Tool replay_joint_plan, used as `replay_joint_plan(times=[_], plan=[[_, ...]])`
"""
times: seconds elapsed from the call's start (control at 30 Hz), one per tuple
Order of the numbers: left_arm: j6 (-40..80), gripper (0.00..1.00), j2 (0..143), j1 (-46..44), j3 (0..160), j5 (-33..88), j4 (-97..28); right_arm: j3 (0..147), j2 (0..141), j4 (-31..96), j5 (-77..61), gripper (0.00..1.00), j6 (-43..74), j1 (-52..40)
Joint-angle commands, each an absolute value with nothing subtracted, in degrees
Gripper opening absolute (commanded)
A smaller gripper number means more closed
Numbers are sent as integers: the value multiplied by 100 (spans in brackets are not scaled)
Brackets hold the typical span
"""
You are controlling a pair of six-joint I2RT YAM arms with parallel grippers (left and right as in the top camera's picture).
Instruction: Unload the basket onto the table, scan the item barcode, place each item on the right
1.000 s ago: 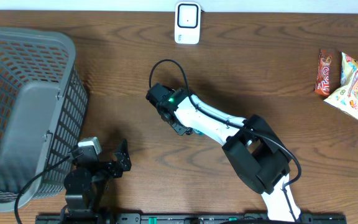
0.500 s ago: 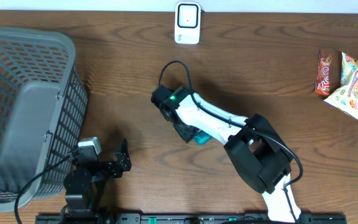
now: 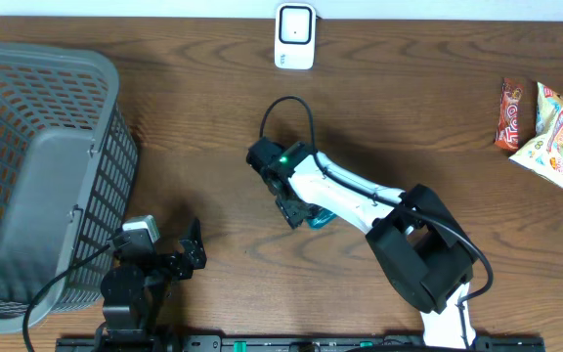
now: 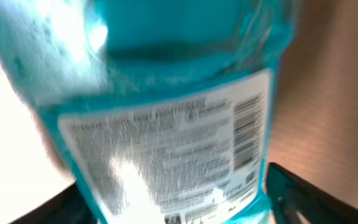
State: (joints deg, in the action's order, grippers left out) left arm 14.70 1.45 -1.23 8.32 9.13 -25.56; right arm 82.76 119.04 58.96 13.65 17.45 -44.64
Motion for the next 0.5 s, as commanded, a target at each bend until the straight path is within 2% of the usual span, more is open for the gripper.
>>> replay_joint_plan(times=[0.0, 0.07, 0.2, 0.47], plan=[[1398, 98, 145, -137, 751, 982, -2646, 8355, 11493, 6058, 609, 88, 1636, -4405], [1398, 98, 145, -137, 751, 982, -2646, 8377, 11135, 6064, 207, 99, 1317, -4359], [1398, 98, 145, -137, 751, 982, -2646, 8377, 10820, 5734, -567, 99, 521, -4158], [1398, 98, 145, -137, 751, 982, -2646, 8399, 11437, 4547, -416, 99, 443, -3741]])
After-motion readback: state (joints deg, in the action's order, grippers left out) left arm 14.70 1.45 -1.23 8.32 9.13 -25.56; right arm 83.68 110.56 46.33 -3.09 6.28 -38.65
